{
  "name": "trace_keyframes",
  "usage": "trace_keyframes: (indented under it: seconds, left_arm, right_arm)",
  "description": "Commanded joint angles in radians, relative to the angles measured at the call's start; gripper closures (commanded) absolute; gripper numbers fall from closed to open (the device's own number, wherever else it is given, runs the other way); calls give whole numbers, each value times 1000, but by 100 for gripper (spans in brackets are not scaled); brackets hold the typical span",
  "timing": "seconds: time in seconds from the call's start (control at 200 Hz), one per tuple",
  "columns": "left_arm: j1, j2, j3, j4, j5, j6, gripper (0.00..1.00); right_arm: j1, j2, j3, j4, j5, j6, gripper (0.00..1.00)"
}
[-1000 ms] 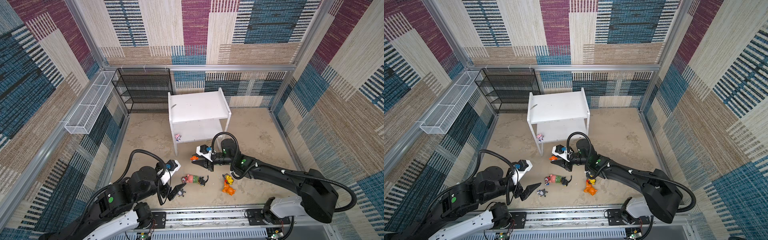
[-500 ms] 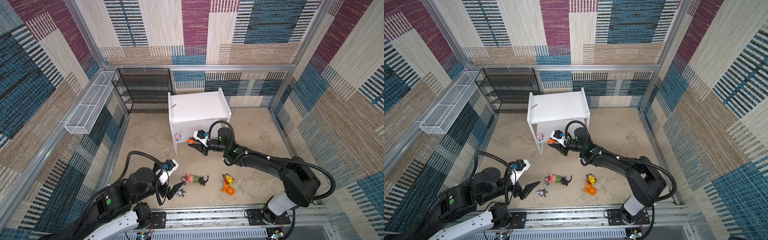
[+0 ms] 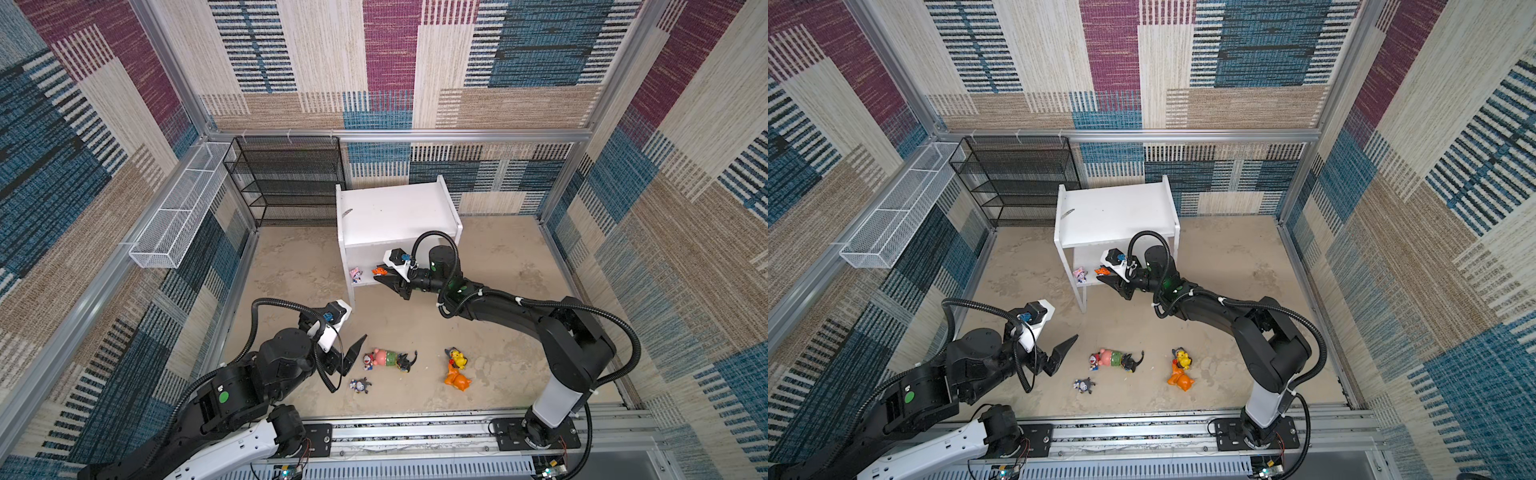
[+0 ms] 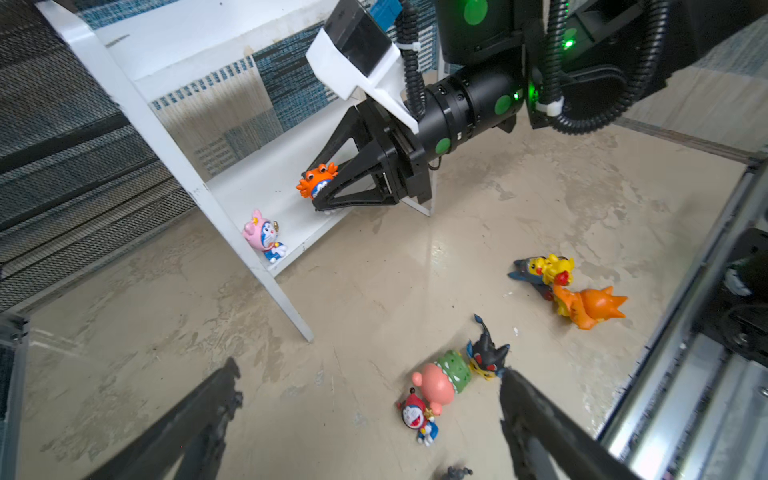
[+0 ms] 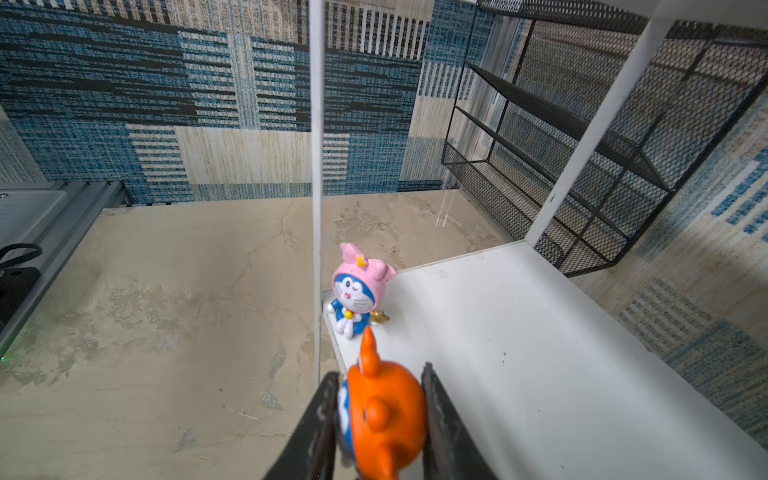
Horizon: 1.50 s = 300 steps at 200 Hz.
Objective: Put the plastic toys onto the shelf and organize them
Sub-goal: 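Carry the orange figurine to the shelf with the right gripper while the left draws back, then lower the orange figurine beside the pink figurine and open the right gripper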
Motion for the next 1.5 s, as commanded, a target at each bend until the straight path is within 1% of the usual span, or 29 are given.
trace_keyframes:
  seconds: [0.0, 0.18, 0.496, 1.052, 1.498]
  left_arm:
    - [0, 16, -4, 86, -90, 67, 1]
    - [0, -12, -24, 119, -66, 79, 1]
    - [1, -65, -42, 104, -56, 70, 1]
    - [0, -78, -41, 99, -41, 70, 1]
    - [0, -78, -43, 107, -33, 73, 1]
  right_arm:
    - [-4, 13, 17, 40, 16, 4, 75]
    - [-7, 43, 36, 44, 22, -1, 75]
    - [-14, 94, 74, 54, -9, -5, 75]
    - [-36, 146, 123, 40, -35, -2, 74]
    - [-47, 156, 118, 51, -65, 12, 72]
